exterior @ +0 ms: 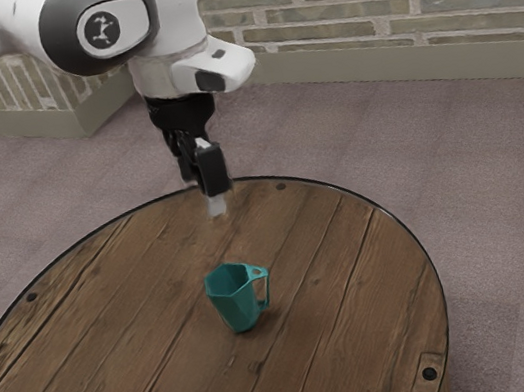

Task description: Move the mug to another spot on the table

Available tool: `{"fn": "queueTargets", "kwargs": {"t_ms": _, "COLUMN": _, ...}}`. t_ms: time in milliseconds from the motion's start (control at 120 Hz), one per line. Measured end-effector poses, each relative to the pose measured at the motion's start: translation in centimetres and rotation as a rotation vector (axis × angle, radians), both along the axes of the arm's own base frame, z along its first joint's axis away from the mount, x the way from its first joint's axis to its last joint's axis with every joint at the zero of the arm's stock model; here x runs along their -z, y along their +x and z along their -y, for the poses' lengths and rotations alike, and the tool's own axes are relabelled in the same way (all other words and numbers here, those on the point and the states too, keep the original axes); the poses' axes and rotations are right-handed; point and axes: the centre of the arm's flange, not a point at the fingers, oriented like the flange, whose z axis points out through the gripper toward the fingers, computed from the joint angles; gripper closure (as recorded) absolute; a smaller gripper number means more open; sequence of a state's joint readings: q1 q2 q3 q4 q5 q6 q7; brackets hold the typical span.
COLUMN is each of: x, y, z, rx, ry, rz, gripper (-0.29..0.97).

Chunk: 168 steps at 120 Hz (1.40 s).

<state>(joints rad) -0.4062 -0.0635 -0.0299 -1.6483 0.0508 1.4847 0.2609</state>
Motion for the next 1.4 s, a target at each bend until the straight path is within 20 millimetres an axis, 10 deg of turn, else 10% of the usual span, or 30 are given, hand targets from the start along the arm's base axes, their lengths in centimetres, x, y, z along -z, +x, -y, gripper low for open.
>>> {"fn": "queueTargets", "kwargs": {"t_ms": 92, "x": -1.7, "y": 1.8, "z": -3.5, "rx": -0.071, "ry": -0.017, "rz": 0.05, "gripper": 0.0}}
{"fn": "queueTargets", "kwargs": {"t_ms": 192, "x": 0.9, "y": 2.7, "z": -4.8, "rx": -0.092, "ry": -0.003, "rz": 0.025, "gripper": 0.0}}
{"fn": "queueTargets", "kwargs": {"t_ms": 483, "x": 2.4, "y": 2.5, "z": -0.9, "rx": 0.165, "ry": -0.026, "rz": 0.049, "gripper": 0.0}}
{"fn": "queueTargets", "kwargs": {"t_ms": 683, "x": 9.1, "y": 5.2, "z": 2.7, "rx": 0.406, "ry": -0.086, "rz": -0.013, "gripper": 0.0}}
{"fn": "queueTargets", "kwargs": {"t_ms": 883, "x": 16.7, "y": 8.9, "z": -4.1, "rx": 0.395, "ry": -0.155, "rz": -0.076, "gripper": 0.0}}
{"fn": "queueTargets", "kwargs": {"t_ms": 1400, "x": 26.5, "y": 12.2, "z": -7.5, "rx": 0.421, "ry": -0.198, "rz": -0.098, "gripper": 0.0}}
